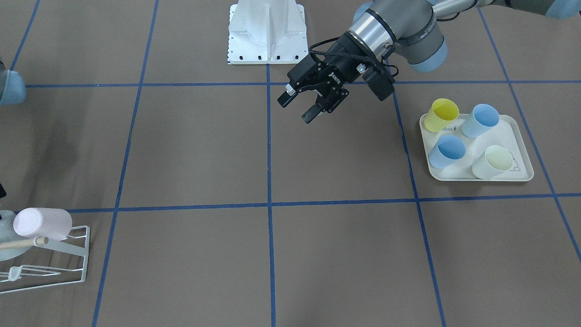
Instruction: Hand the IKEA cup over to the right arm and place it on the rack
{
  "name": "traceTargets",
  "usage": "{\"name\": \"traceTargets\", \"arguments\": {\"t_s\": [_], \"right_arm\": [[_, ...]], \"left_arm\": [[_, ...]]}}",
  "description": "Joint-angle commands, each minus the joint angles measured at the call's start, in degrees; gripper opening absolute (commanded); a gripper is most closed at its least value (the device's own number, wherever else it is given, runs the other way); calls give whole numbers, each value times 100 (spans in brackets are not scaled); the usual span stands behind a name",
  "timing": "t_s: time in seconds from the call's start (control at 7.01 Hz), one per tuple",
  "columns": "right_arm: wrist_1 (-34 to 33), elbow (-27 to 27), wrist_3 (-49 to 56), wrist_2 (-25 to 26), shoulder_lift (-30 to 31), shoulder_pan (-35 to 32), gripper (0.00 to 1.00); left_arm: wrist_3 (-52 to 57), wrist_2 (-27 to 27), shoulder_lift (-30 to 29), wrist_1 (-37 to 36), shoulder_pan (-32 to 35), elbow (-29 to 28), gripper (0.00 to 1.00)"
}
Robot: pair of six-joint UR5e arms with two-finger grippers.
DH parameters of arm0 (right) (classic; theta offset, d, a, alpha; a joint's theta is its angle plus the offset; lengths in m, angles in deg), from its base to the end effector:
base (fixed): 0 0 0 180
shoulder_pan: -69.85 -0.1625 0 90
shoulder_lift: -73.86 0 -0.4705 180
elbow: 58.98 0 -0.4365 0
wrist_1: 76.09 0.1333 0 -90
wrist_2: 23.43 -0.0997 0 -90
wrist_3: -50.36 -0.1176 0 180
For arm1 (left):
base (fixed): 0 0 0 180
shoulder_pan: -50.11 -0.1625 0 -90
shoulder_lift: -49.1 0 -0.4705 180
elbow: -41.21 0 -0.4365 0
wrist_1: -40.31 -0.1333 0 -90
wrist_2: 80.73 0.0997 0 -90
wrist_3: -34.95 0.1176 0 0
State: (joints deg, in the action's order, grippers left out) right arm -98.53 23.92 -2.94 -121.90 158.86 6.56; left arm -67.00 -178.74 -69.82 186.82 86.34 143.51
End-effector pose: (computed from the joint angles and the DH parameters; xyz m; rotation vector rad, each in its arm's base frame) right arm -0.1771 -0.6099 0.6048 0.7928 -0.8377 0.3274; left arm 0.4615 -0.4831 0.1722 0.2600 1.7108 -0.5054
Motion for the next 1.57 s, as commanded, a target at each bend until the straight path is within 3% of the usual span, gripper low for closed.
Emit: {"name": "traceTargets", "arguments": {"t_s": [0.0,0.29,0.57,0.86,1.14,1.43], "right_arm": [[-41,59,5,-311,-11,-174,100],[-85,689,-101,-339,471,-175,100],[-845,1593,-947,-687,614,-174,100],[-885,1773,-1775,-1267,614,-157,100],[-876,2010,-2654,-1682,614,-78,100],[-894,2037,-2817,-1692,605,1,100]], "left_arm": [[0,1,0,0,-2,9,99],[8,-16,9,0,16,79,99],[165,-69,427,-9,173,289,98],[1835,-926,1130,-419,1048,473,98],[3901,-1010,2297,-615,1552,702,98],[6037,-1010,3258,-624,1965,599,98]]}}
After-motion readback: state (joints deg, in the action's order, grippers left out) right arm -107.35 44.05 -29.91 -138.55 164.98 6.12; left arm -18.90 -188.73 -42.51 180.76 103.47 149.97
